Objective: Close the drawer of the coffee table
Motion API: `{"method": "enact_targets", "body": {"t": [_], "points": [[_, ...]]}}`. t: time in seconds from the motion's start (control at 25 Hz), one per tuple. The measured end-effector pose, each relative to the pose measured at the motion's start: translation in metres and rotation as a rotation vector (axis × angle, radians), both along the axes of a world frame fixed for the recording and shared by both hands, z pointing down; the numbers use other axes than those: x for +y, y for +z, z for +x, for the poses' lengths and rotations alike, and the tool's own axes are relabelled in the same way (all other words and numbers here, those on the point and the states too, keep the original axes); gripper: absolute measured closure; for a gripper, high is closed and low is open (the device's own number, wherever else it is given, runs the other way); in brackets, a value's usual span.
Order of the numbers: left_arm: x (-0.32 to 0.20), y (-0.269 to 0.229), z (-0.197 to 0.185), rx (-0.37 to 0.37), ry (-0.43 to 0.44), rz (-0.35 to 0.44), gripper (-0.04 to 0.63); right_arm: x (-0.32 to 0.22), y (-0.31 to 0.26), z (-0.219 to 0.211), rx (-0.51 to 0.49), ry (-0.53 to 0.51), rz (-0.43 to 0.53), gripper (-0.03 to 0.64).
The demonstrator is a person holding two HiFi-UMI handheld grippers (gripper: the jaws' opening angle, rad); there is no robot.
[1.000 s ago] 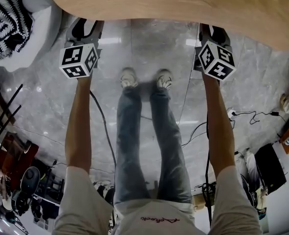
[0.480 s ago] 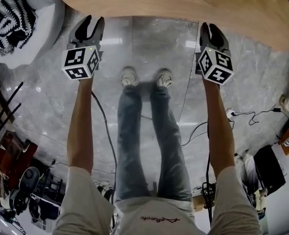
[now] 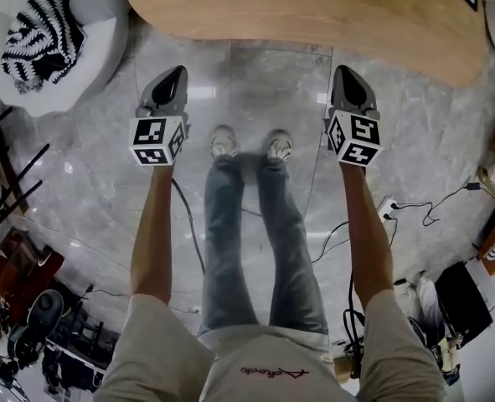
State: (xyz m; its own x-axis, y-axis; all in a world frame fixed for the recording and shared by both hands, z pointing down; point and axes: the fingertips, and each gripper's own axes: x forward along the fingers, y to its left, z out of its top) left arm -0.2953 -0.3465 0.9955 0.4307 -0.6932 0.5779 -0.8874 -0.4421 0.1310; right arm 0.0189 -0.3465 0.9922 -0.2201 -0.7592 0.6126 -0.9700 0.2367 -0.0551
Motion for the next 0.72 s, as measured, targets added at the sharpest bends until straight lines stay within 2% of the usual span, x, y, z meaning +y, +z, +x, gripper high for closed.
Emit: {"method": "enact_targets", "body": {"t": [0.24,0.52,0.72], "points": [[0.012,-0.074,0.005,0.035,-0.028,0.043,0.594,0.016,-0.07,-0.003,0.009,-0.054,0.054,0.612],[0.014,-0.183,0.011,0.0,0.01,0.133,0.594,0.024,-0.176,-0.007,0.013,-0.096,0.127,0.612],[0.026,-0.267,0.016,0.018,-0.001,0.163,0.594,0.032,-0.268,-0.013,0.007,-0.108,0.18,0.612]]}}
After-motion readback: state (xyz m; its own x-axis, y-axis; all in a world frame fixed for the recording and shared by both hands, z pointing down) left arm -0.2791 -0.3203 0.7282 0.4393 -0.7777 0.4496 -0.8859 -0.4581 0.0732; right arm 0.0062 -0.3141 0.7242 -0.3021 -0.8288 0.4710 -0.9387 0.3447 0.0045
